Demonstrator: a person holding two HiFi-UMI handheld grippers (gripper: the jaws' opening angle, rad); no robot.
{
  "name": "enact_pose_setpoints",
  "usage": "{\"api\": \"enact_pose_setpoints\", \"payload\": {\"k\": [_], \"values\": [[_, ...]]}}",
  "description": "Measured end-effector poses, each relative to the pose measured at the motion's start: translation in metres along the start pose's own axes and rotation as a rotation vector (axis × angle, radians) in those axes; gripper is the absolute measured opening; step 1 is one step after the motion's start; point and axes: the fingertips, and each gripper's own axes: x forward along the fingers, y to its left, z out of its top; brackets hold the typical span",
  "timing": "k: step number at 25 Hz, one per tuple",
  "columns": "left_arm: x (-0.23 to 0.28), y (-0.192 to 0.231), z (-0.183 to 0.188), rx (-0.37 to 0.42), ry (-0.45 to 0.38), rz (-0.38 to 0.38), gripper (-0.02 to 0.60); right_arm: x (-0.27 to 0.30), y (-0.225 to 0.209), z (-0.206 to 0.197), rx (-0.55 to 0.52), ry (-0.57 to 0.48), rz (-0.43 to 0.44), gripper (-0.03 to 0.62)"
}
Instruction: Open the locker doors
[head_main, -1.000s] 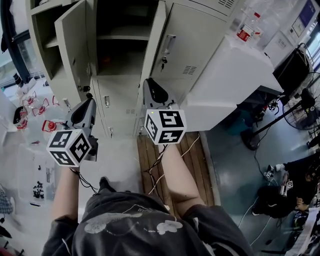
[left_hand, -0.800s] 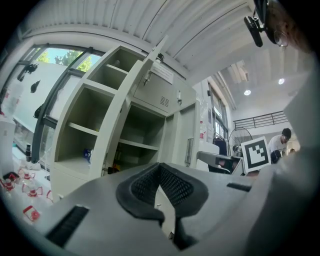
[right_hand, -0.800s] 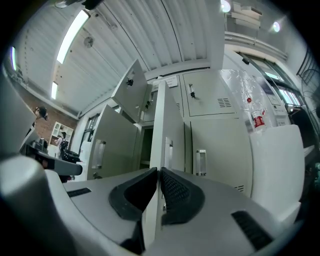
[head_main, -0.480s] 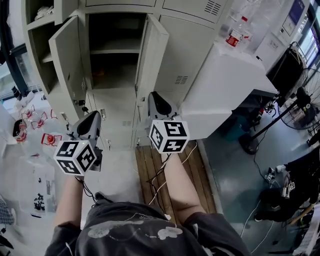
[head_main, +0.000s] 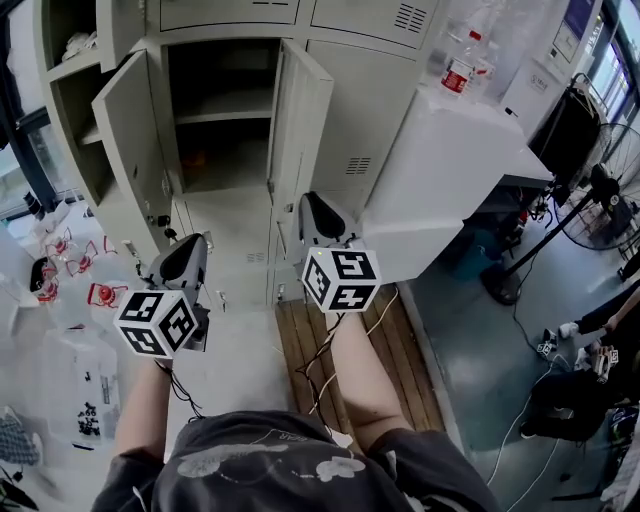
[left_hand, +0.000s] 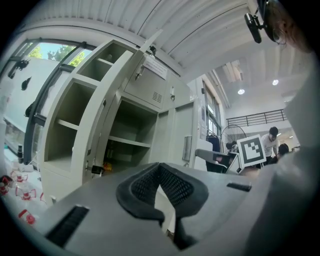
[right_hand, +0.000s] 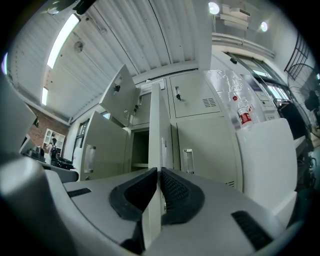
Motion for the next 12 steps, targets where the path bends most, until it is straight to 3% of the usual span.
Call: {"api": "enact_pose_setpoints", "payload": {"k": [9,12], "values": [[-0.004,0.001,-0.008,-0.018,0.015,-0.051,0.008,-0.018,0.003,-0.001,-0.056,-0.028,-0.075,0.051],[-0.009,0.004,-0.014,-0.022,0.026,-0.076,0.008,-0.023,0.013,-0.003,-0.049,-0.026,-0.083,0.125]]}}
